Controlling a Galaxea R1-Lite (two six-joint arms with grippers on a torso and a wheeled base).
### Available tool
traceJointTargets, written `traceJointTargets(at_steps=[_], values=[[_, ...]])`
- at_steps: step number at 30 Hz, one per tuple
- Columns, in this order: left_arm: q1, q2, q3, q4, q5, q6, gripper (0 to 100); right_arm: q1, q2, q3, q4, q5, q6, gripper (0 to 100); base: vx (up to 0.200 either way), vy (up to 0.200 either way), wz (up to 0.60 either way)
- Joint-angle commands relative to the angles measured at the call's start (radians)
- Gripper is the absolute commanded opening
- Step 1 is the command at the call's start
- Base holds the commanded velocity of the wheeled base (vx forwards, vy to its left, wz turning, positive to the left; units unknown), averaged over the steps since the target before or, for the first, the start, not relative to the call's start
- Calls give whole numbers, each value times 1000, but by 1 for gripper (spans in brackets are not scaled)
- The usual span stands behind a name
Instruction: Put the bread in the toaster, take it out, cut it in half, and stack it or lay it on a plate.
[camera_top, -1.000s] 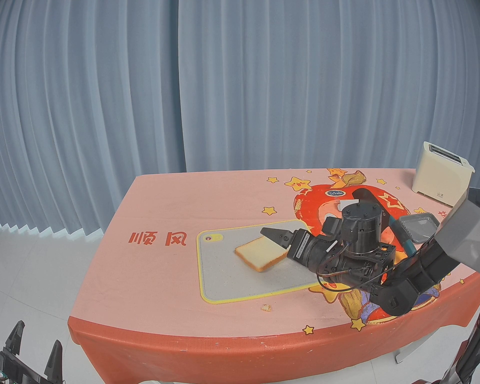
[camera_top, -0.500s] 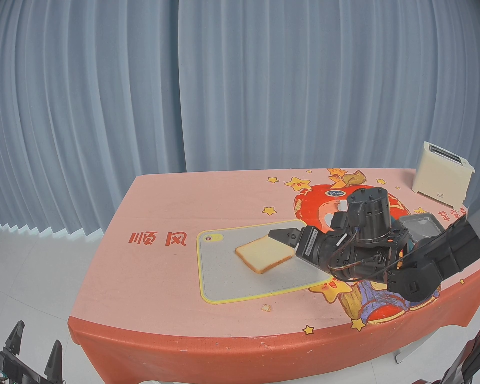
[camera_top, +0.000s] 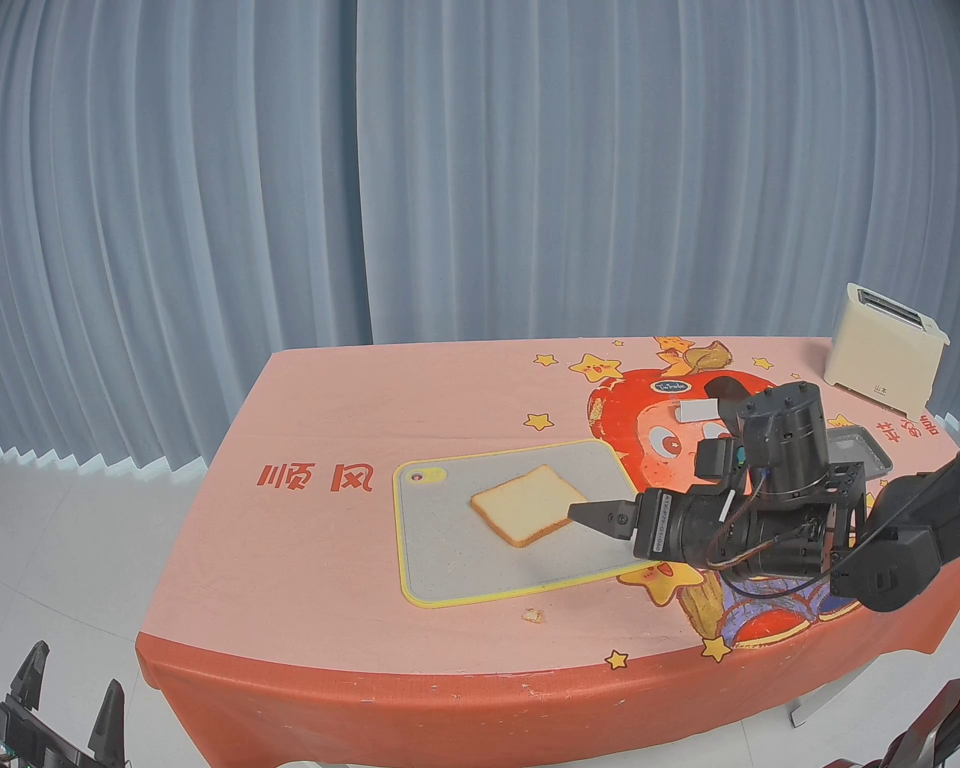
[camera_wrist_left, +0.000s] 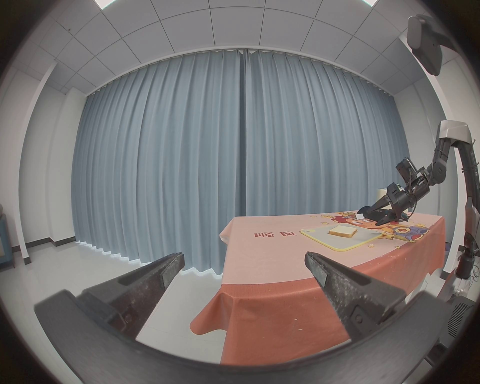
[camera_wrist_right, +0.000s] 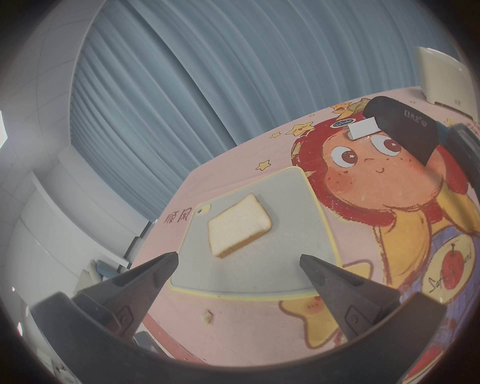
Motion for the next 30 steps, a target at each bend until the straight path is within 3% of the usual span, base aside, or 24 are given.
traceJointTargets(at_steps=[1,8,13,30], values=[[1,-16,18,0,0,0,100,0,-50,30,10,0,-28,100,0,0,0],[1,-16,18,0,0,0,100,2,-99,24,62,0,-33,100,0,0,0],[1,-16,18,0,0,0,100,2,-99,32,48,2,-79,100,0,0,0],[1,-16,18,0,0,0,100,2,-125,21,40,0,-82,100,0,0,0]])
